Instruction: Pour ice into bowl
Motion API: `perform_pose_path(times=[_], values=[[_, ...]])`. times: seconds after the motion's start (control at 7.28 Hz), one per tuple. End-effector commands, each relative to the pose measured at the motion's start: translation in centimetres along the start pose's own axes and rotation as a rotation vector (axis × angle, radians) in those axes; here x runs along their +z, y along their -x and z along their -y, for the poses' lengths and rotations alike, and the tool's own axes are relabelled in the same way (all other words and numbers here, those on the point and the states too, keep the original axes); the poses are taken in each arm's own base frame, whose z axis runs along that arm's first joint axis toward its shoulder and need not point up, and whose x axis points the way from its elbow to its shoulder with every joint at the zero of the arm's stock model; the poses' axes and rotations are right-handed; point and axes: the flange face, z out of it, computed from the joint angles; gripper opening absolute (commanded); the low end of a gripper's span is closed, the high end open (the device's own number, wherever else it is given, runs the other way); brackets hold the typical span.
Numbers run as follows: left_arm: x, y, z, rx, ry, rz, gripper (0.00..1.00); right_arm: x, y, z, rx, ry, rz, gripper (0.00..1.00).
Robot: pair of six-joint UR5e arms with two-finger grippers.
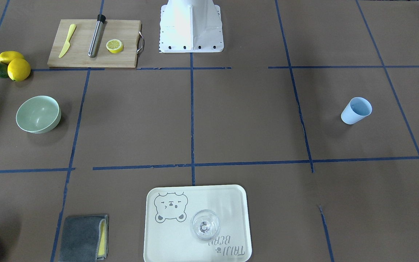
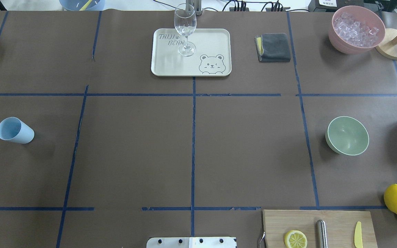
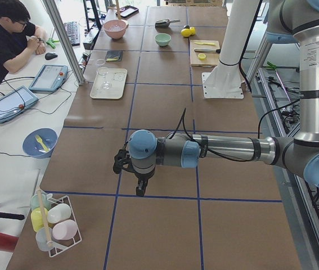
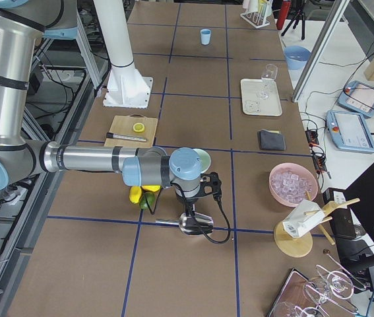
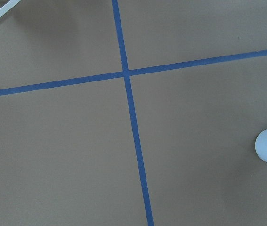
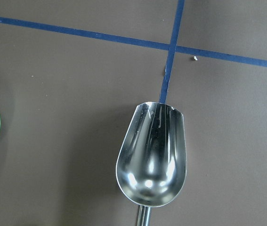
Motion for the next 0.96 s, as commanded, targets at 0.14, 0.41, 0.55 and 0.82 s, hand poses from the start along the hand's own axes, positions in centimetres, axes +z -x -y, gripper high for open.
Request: perform_pose_path(times=[0.14,0.41,0.55,0.82], values=[[0.2,0.2,0.0,-0.002,0.002,0.0,1.0,-0.9,0.9,1.2,-0.038,-0.038,0.002,1.0],[0.4,0.2,-0.1,-0.002,0.007,-0.001,1.0,-2.3,2.9,5.1,-0.164,-0.145,-0.005,1.0],[0.4,0.2,-0.1,-0.004,0.007,-0.003,1.0,-2.1,3.4,5.5,-0.133,-0.149,0.009,1.0],[0.4,0.2,-0.1,-0.002,0.006,-0.003,1.0,0.7,7.2,7.2,-0.269,-0.14,0.027,1.0]])
